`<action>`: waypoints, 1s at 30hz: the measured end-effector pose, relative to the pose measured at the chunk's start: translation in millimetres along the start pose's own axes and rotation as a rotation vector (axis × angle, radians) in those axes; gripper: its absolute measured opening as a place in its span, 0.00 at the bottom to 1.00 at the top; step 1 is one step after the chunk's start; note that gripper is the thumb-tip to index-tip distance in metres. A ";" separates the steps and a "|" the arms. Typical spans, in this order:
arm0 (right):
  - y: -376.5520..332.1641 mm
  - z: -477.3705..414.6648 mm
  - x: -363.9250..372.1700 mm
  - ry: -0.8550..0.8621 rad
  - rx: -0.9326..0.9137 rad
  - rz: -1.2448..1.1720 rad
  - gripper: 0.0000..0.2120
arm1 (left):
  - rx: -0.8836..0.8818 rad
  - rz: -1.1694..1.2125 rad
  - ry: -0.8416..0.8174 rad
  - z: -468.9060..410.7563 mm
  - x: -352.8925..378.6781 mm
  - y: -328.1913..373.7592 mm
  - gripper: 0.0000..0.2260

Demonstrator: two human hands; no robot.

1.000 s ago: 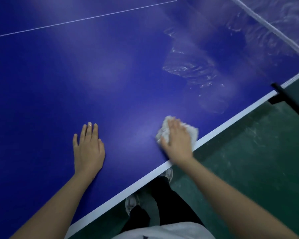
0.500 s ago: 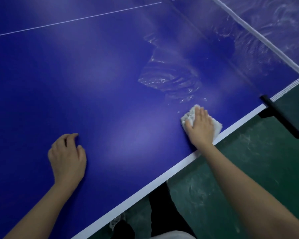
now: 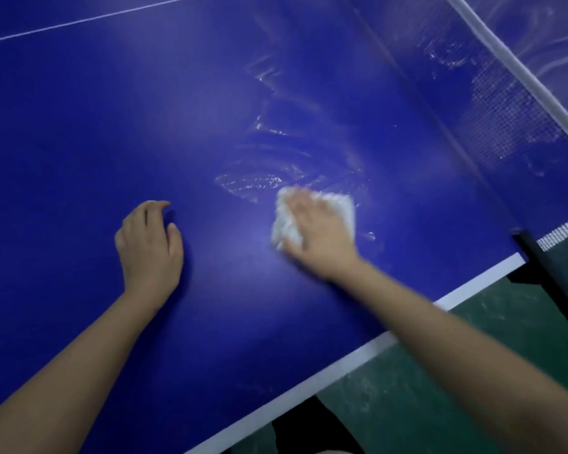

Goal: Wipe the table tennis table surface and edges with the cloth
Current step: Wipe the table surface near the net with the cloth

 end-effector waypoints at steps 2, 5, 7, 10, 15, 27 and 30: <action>65.7 -46.1 -20.6 0.060 0.248 0.026 0.34 | -0.013 -0.030 -0.032 -8.9 5.0 0.0 0.17; 116.7 -83.1 -36.6 0.078 0.469 0.060 0.31 | -0.020 -0.083 -0.071 -24.2 10.8 -4.0 0.19; 94.0 -84.0 -34.2 0.103 0.402 0.037 0.31 | -0.030 -0.116 -0.088 -35.5 13.2 -10.0 0.20; 24.6 -41.5 -16.9 0.027 -0.033 -0.018 0.31 | -0.055 -0.154 -0.098 -55.5 15.1 -24.7 0.21; -36.3 20.1 13.0 -0.247 -0.743 0.066 0.36 | -0.114 -0.191 -0.117 -87.9 19.7 -48.6 0.22; 40.4 -256.1 -38.4 0.038 0.093 0.106 0.30 | -0.139 -0.242 -0.107 -95.2 23.4 -50.0 0.23; -2.0 -211.5 -23.5 -0.016 -0.208 0.056 0.35 | -0.140 -0.249 -0.119 -95.8 23.0 -50.8 0.23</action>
Point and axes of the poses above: each hand's wrist, its own z-axis away from the middle knuckle, its own x-axis out of the palm, y = z × x, the point moved 1 cm from there along -z, towards the middle knuckle, and after that the axes turned 10 degrees about x, right-handed, at the moved point
